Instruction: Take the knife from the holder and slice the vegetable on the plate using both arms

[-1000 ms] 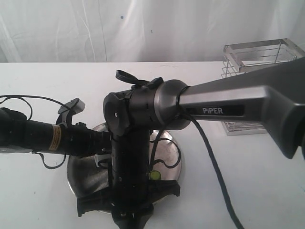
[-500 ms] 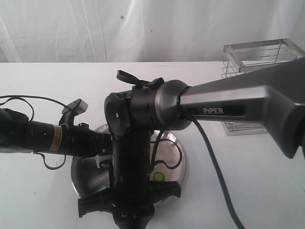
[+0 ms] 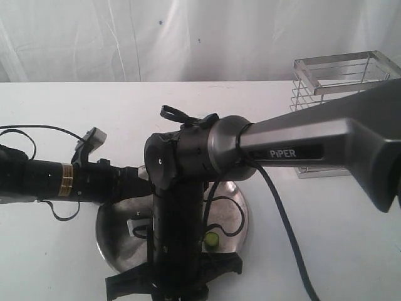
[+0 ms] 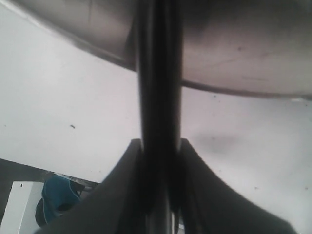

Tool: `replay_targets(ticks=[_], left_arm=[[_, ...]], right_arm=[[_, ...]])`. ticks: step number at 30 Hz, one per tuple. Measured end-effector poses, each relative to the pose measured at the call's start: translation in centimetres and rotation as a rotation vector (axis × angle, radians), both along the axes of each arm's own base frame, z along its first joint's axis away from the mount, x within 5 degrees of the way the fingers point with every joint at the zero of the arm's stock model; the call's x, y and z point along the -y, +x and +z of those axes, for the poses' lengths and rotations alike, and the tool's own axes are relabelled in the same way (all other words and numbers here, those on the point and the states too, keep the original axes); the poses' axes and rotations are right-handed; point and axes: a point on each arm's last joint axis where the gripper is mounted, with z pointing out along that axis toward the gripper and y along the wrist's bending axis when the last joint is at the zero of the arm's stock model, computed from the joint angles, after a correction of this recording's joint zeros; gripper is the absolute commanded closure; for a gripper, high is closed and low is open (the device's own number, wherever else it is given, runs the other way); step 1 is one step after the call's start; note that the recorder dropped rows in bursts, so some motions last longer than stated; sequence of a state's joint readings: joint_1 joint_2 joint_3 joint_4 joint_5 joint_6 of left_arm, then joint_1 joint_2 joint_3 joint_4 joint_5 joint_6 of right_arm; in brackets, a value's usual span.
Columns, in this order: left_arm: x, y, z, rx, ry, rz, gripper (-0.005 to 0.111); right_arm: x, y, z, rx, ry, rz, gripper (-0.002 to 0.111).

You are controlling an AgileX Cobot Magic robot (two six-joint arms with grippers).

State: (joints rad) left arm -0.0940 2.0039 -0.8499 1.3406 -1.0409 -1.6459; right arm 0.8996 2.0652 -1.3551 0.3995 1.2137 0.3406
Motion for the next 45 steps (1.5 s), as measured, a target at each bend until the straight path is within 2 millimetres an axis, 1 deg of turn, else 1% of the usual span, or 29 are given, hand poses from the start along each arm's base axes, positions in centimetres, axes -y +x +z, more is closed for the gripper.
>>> replay_targets(ticks=[4,9,12,16,18,21,23,26,29,33,36,38,45], left_arm=[[-1.6,0.6,0.2,-0.006,-0.033,0.086,0.107],[-3.6,1.3,0.6,0.048,-0.072,0.167,0.107],[-5.2,1.6,0.7,0.059,-0.077,0.217,0.107],[-7.1,1.8,0.8,0.066,-0.08,0.278,0.107],[-7.6,1.9,0.9,0.076,-0.089,0.287,0.107],[-7.0,1.5,1.4,0.152,-0.1,0.18,0.107],[-6.7,1.3,1.4,0.164,-0.092,0.145,0.107],[-6.7,1.3,1.4,0.171,-0.087,0.135,0.107],[-6.7,1.3,1.4,0.172,-0.086,0.134,0.107],[-6.7,1.3,1.4,0.184,-0.078,0.128,0.107],[-6.5,1.3,1.4,0.192,-0.075,0.117,0.107],[-6.1,1.2,1.4,0.206,-0.063,0.093,0.107],[-2.5,0.4,1.2,0.251,-0.029,-0.077,0.107]], right_arm=[[-0.1,-0.1,0.0,-0.004,0.024,0.033,0.108],[-0.4,-0.3,0.2,-0.027,0.09,0.088,0.108],[-0.6,-0.4,0.3,-0.042,0.13,0.113,0.108],[-0.9,-0.6,0.4,-0.063,0.165,0.112,0.108],[-0.9,-0.6,0.4,-0.066,0.17,0.109,0.108],[-0.9,-0.6,0.7,-0.058,0.174,0.115,0.108],[-0.6,-0.5,1.0,-0.03,0.149,0.12,0.108],[0.1,0.0,0.9,0.024,0.081,0.14,0.108],[0.3,0.2,0.8,0.047,0.056,0.155,0.108],[1.4,1.5,0.7,0.064,0.027,0.107,0.108],[1.7,2.0,0.7,0.071,0.018,0.093,0.108],[1.8,2.1,0.7,0.078,0.01,0.098,0.108],[2.6,2.7,0.5,0.14,-0.064,0.121,0.108]])
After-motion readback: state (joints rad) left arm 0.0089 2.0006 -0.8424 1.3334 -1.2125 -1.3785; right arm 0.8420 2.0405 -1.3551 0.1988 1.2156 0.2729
